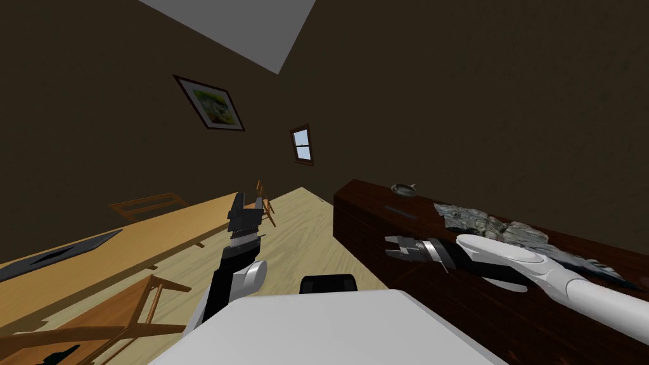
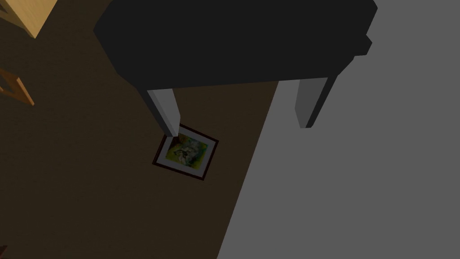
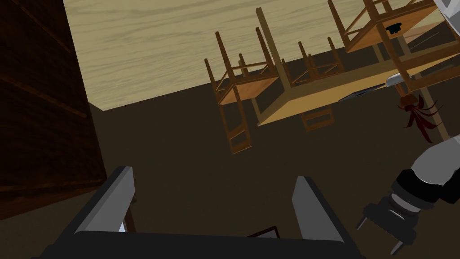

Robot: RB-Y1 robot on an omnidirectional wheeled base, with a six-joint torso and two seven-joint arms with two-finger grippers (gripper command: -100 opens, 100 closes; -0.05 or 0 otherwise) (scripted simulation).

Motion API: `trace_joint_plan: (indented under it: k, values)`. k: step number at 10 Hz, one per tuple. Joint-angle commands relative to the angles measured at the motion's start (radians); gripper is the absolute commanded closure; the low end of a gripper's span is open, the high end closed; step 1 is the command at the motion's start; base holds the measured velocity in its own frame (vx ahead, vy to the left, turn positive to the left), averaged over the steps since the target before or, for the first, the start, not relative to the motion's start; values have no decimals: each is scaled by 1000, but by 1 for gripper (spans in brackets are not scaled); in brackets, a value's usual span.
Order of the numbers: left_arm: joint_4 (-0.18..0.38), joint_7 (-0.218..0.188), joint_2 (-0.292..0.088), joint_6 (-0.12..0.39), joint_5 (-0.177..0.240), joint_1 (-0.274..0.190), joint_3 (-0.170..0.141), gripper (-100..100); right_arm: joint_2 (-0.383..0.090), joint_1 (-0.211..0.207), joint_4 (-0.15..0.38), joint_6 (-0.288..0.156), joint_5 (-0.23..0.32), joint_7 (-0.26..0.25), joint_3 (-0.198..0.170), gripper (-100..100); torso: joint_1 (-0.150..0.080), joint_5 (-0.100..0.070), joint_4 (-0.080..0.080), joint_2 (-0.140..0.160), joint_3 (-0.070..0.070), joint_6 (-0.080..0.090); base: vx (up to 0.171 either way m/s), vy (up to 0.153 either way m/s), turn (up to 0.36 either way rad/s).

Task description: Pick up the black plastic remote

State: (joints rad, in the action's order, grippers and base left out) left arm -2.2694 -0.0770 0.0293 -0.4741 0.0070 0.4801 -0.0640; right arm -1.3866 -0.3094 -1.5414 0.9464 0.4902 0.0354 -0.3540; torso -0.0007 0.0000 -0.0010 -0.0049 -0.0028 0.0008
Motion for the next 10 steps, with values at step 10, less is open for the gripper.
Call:
trace_joint_plan:
  k: [10]
  values:
    - [0,0,0,0,0,0,0,0,-243,-33,244,-40,83,-41,-64,-100,-1,-1,0,-1,0,0,97,-16,120]
